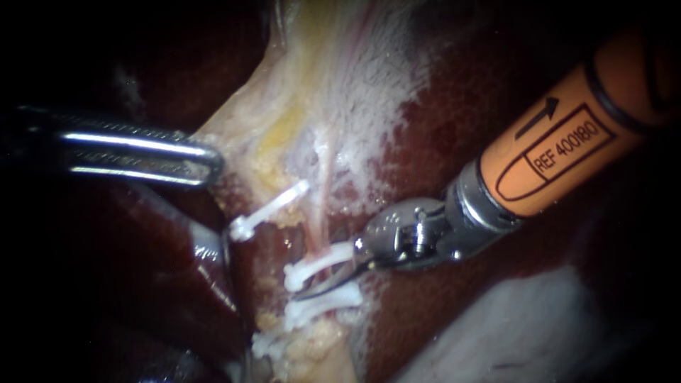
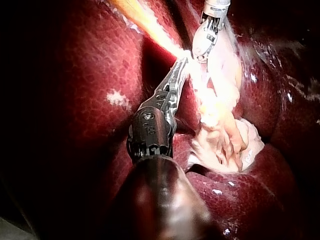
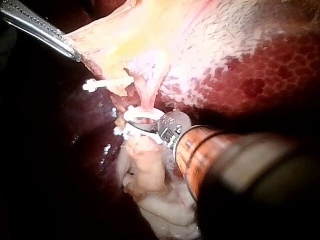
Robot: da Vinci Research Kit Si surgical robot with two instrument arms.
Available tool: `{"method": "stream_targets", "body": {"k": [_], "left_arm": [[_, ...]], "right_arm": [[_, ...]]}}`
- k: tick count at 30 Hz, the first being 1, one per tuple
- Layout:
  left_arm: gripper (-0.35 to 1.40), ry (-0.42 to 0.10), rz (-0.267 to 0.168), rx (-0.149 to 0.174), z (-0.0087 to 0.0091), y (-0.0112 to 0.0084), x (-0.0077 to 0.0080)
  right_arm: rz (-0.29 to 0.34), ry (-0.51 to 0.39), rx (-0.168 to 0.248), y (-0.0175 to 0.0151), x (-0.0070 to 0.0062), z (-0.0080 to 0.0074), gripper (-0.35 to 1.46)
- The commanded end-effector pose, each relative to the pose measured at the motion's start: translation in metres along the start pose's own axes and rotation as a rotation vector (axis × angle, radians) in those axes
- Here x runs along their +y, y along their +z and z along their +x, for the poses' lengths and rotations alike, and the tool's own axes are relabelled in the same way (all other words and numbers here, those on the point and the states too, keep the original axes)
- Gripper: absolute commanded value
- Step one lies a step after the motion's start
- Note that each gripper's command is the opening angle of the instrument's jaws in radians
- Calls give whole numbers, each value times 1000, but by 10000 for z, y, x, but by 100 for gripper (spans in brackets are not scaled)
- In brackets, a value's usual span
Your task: Go to the cutting position right tube
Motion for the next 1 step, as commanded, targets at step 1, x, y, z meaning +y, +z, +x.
{"method": "stream_targets", "body": {"k": [1], "left_arm": [[-35, 0, 0, 0, 0, 0, 0]], "right_arm": [[0, 0, 0, 0, 0, 0, 26]]}}
